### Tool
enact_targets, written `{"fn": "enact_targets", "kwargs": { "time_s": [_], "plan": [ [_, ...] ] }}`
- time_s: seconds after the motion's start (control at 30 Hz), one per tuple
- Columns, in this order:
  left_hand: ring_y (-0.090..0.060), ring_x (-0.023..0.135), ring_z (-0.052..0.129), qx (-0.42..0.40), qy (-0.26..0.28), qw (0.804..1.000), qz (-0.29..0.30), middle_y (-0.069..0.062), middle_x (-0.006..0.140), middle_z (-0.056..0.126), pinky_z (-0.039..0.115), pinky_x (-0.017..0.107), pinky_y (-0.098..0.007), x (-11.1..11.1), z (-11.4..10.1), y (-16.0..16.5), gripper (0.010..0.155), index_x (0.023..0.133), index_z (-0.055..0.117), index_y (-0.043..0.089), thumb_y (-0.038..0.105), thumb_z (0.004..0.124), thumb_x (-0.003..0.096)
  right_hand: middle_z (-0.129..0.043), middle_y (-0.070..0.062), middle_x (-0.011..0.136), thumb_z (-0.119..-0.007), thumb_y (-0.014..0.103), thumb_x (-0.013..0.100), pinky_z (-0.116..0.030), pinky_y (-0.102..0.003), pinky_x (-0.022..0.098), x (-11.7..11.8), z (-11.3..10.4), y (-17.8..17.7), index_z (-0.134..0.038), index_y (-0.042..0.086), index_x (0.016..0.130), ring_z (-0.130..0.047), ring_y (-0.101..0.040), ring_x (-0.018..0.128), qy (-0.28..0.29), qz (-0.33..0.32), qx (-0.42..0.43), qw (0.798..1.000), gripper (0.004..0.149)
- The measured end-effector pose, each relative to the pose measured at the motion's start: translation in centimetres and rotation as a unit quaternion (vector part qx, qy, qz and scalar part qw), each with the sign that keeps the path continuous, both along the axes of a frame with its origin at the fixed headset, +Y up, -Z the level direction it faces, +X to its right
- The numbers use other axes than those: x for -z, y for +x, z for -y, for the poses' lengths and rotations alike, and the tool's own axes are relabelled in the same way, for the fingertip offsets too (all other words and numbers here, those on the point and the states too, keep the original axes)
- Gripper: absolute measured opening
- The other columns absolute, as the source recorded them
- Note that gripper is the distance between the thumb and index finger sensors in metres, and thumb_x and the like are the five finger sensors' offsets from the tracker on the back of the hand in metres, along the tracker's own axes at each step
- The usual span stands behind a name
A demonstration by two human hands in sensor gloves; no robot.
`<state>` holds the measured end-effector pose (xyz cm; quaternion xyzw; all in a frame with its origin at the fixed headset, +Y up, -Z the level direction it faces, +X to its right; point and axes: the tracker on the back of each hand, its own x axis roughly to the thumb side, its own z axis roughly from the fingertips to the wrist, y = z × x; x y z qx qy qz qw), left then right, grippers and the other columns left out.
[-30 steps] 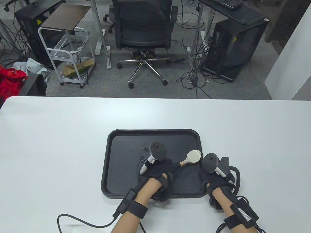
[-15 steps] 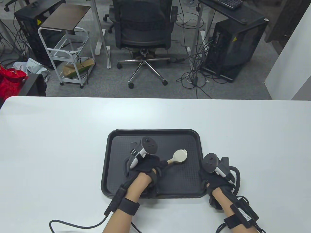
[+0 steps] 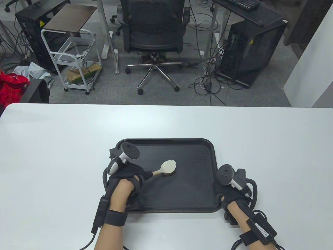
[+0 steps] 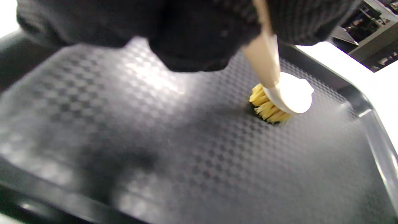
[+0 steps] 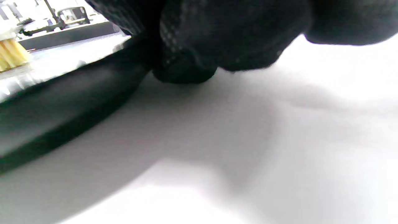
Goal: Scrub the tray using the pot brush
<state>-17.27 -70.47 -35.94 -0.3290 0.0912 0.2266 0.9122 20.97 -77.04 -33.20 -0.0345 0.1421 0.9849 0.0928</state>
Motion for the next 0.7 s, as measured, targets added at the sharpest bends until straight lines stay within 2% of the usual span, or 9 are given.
{"fn": "enact_targets", "kwargs": {
  "time_s": [0.5, 0.7],
  "plan": [
    [-0.022, 0.012, 0.098, -0.037, -0.011, 0.995, -0.089, -0.001, 0.034, 0.103, 0.084, 0.042, -0.050, -1.7, -0.5, -9.3, 0.062, 0.075, 0.088, 0.010, 0.058, 0.085, 0.0361, -0.096, -0.004, 0.043, -0.073, 0.036, 0.048, -0.082, -0.045, 0.024, 0.0, 0.0, 0.0, -0.053, 0.006, 0.098, -0.094, -0.022, 0.015, -0.002, 0.000, 0.003, 1.000, 0.061],
    [-0.024, 0.013, 0.098, -0.047, -0.010, 0.992, -0.120, -0.002, 0.035, 0.103, 0.084, 0.042, -0.051, -2.5, -0.4, -11.9, 0.061, 0.075, 0.088, 0.009, 0.056, 0.085, 0.0355, -0.096, -0.004, 0.043, -0.073, 0.036, 0.048, -0.082, -0.045, 0.025, 0.0, 0.0, 0.1, -0.053, 0.006, 0.098, -0.095, -0.022, 0.015, -0.003, 0.000, 0.003, 1.000, 0.061]
  ]
}}
